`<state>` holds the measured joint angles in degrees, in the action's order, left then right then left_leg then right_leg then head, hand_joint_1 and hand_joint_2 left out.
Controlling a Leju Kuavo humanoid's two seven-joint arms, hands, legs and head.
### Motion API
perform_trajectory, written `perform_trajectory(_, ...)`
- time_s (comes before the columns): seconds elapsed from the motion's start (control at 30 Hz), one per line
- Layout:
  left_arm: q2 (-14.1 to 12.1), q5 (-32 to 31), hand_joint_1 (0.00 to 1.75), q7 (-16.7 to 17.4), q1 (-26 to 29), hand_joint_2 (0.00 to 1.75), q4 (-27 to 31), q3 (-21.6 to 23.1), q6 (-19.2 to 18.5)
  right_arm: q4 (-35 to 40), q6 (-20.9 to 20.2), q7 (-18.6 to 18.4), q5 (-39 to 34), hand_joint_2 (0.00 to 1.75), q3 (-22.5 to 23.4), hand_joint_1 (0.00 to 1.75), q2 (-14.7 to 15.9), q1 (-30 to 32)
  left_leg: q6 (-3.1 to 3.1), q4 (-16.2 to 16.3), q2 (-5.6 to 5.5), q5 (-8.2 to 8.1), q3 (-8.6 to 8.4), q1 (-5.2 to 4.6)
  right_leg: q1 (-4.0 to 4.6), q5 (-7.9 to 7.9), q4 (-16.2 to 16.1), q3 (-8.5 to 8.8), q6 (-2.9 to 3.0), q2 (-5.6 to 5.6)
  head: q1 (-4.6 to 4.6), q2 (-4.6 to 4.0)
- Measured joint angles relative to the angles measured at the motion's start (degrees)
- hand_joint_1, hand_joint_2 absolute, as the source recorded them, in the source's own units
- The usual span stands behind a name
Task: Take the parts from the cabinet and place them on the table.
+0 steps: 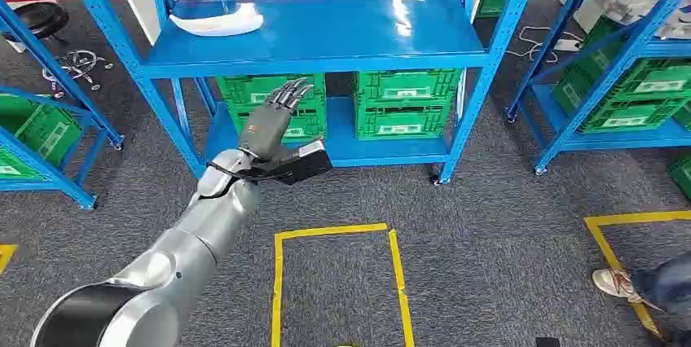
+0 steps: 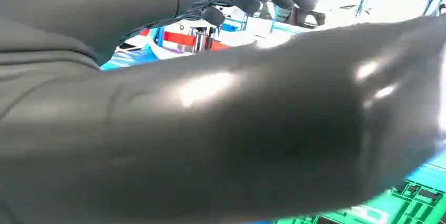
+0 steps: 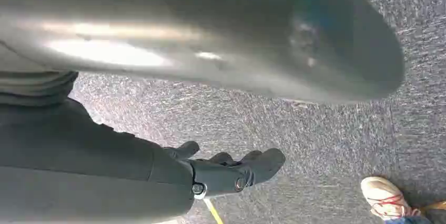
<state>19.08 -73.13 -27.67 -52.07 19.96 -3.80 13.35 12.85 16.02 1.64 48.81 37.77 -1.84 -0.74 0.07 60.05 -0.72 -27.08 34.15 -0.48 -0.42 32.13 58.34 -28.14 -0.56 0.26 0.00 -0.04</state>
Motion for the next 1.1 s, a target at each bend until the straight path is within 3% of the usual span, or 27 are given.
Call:
perform_trajectory(0.27,0.4,0.9,0.00,-1.1,-0.2,0.00,0.0,0.7,0.0,0.0,0.3,-0.9,-0.1,0.00,0.4,0.00,0.0,0.0,0.00,0.0,-0.03,0.00,0.00,0.00,-0.02,0.00,0.0,-0.01,0.00,0.00,0.00,0.00)
perform_trajectory(0.33,1.0,6.2,0.00,-1.1,-0.7,0.00,0.6,2.7,-0.6,0.0,0.2,-2.8,0.0,0.00,0.7,0.00,0.0,-0.2,0.02,0.0,-0.06,0.01,0.01,-0.01,-0.03,0.00,0.0,-0.02,0.00,-0.02,0.00,0.00)
perform_trajectory(0.43,1.7,19.7,0.00,3.6,-2.2,0.00,2.8,12.6,0.3,0.0,-1.7,-3.6,0.0,0.00,1.4,0.00,0.0,-0.2,0.02,0.0,-0.06,0.01,0.03,-0.03,-0.05,-0.01,0.0,-0.02,-0.01,-0.02,0.02,0.00)
perform_trajectory(0.5,1.9,24.8,0.00,6.0,-3.4,0.00,3.9,19.6,1.0,0.0,-2.1,-3.2,0.4,0.00,1.8,0.00,0.0,-0.2,0.02,0.0,-0.08,0.01,0.02,-0.07,-0.07,-0.01,0.0,0.00,-0.02,-0.03,0.00,0.00)
perform_trajectory(0.6,2.1,29.8,0.00,7.5,-5.3,0.00,4.7,29.0,3.2,0.0,-2.5,-1.9,1.0,0.00,2.2,0.00,0.0,-0.2,0.03,0.0,-0.05,0.01,0.02,-0.08,-0.07,-0.01,0.0,0.00,-0.02,-0.03,0.02,0.00)
perform_trajectory(0.67,2.1,30.6,0.00,9.7,-6.4,0.00,4.7,32.9,6.2,0.0,-4.2,-0.1,2.4,0.00,2.3,0.00,0.0,-0.2,0.03,0.0,-0.04,0.01,0.03,-0.08,-0.06,-0.02,0.0,0.00,-0.03,0.00,0.02,0.00)
perform_trajectory(0.73,-0.3,31.7,0.00,11.4,-7.4,0.00,4.9,34.6,7.9,0.0,-7.2,3.3,5.1,0.00,1.9,0.00,0.0,-0.3,0.02,0.0,0.11,0.02,-0.03,-0.08,-0.03,-0.03,0.0,0.01,-0.04,0.15,0.07,0.00)
perform_trajectory(0.83,-6.6,32.9,0.00,6.9,-8.3,0.00,5.6,34.8,7.2,-0.2,-8.8,4.4,7.0,0.00,1.1,0.00,-0.1,-0.7,0.00,-0.2,0.55,0.02,-0.41,-0.12,-0.07,-0.08,0.0,0.05,0.04,0.60,-0.02,0.00)
perform_trajectory(0.9,-9.9,32.6,0.00,6.0,-8.6,0.00,5.5,34.8,7.2,-0.3,-9.1,3.6,7.2,0.00,1.0,0.00,0.0,-0.6,-0.13,-0.3,0.51,0.13,-0.41,-0.03,-0.09,-0.09,0.0,0.04,0.06,0.54,-0.02,0.00)
perform_trajectory(1.0,-11.8,28.0,0.00,10.1,-9.2,0.00,5.1,34.8,7.6,-0.3,-9.9,2.4,7.3,0.00,1.0,0.00,0.1,-0.9,-0.20,-0.3,-0.06,0.23,-0.26,0.08,-0.03,-0.04,0.0,0.04,0.13,-0.05,0.02,0.00)
perform_trajectory(1.1,-12.7,20.0,0.00,17.3,-10.3,0.00,4.6,35.3,8.2,-0.4,-10.1,1.8,7.7,0.00,1.0,0.00,0.1,-1.4,-0.21,-0.3,-0.05,0.23,-0.25,0.01,-0.01,-0.05,0.0,0.07,0.12,0.00,0.00,0.00)
